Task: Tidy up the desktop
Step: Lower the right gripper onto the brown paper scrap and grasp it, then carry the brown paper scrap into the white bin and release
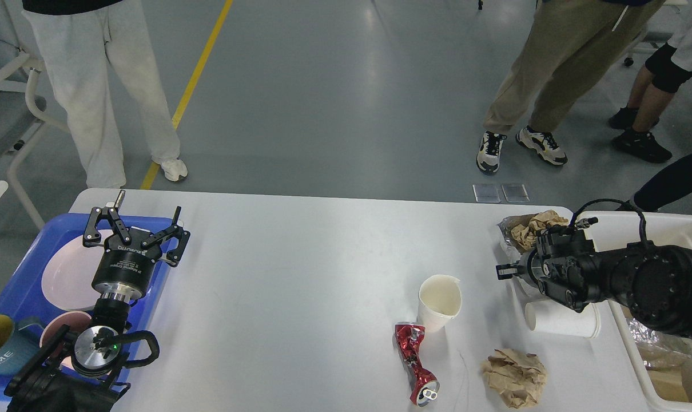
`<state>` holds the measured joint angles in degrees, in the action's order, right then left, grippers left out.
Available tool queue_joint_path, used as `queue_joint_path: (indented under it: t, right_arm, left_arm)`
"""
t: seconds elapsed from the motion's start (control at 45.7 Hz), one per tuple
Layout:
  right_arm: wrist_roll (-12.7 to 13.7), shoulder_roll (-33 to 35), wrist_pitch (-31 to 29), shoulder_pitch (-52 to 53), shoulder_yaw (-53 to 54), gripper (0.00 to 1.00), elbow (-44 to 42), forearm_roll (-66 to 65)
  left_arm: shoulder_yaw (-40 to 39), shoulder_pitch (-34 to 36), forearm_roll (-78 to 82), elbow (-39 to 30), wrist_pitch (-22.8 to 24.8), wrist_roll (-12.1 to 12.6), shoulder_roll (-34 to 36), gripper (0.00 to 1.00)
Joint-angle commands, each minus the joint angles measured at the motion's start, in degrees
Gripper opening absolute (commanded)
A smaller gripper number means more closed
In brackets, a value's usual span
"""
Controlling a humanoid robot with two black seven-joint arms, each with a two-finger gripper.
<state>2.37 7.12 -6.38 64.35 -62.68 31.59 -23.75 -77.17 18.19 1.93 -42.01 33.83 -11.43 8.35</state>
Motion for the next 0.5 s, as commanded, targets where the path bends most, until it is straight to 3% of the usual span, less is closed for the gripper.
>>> queue_joint_path:
  t: [0.0,0.481]
  right_arm:
    - [0.5,0.0,0.0,0.0,0.0,0.00,0.0,0.1]
    - [0.6,0.3,-0.5,1.6,3.2,0.00,1.3,0.8]
  left_arm:
    - [0.0,0.0,0.0,0.0,0.0,0.0,0.0,0.96]
    - [0.0,0.0,0.0,0.0,0.0,0.0,0.0,0.96]
